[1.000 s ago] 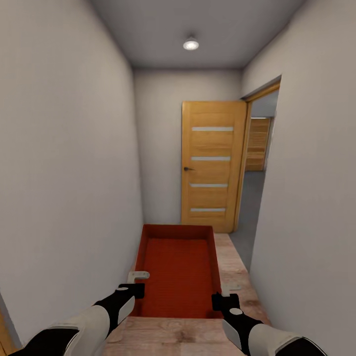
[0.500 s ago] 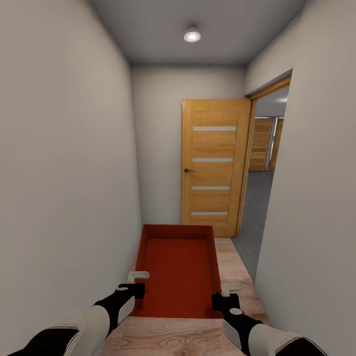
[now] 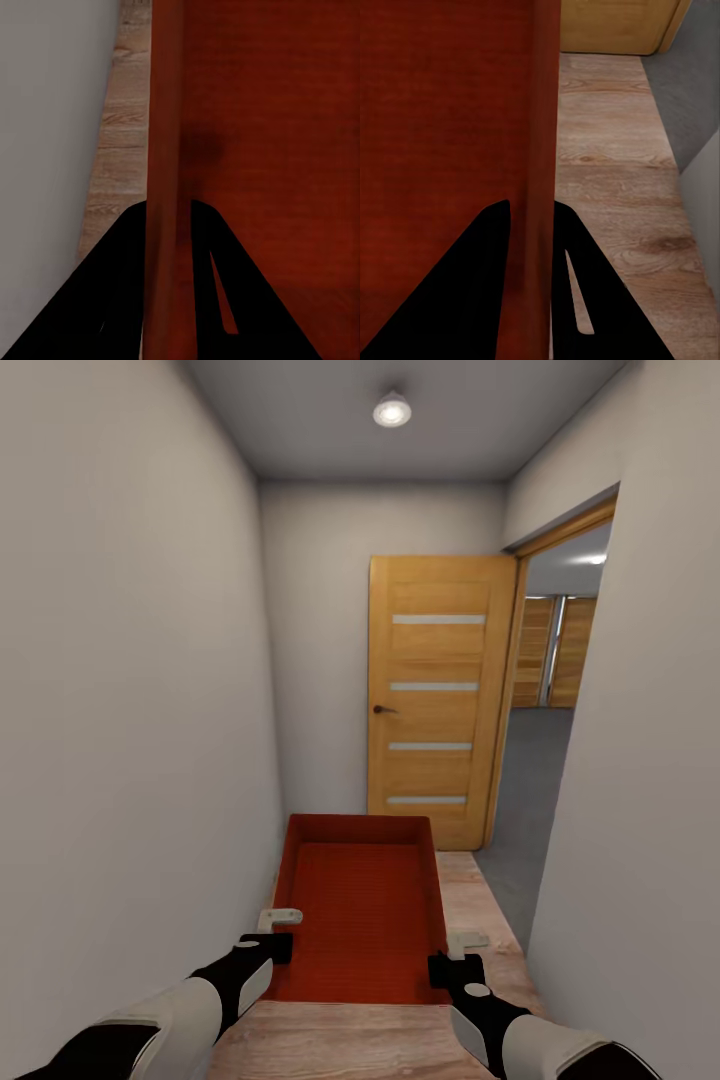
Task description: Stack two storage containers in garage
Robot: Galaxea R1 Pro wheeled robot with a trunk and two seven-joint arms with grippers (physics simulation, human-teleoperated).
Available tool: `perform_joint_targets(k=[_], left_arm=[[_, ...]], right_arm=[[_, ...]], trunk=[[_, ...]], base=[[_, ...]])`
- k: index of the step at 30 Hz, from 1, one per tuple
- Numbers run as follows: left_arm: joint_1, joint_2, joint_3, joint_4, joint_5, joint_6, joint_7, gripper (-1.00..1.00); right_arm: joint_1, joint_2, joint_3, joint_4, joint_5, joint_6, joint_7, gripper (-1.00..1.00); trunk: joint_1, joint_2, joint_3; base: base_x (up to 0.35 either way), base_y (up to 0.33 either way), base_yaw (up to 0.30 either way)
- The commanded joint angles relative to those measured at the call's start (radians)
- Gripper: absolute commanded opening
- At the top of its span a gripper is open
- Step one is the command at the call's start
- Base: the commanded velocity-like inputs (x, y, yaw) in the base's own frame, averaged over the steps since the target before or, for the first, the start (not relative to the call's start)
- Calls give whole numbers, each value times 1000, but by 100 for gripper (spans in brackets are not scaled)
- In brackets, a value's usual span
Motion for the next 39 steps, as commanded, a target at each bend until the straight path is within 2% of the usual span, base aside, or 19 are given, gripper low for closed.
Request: perform_joint_targets(k=[1, 39], left_arm=[[0, 75, 46, 2, 0, 5, 11, -100], [0, 75, 46, 2, -1, 4, 11, -100]], right_arm=[[-1, -2, -7, 0, -14, -98, -4, -100], [-1, -2, -7, 0, -14, -99, -4, -100]], trunk=[[1, -1, 0], [1, -1, 0]], base=[[323, 0, 0], [323, 0, 0]])
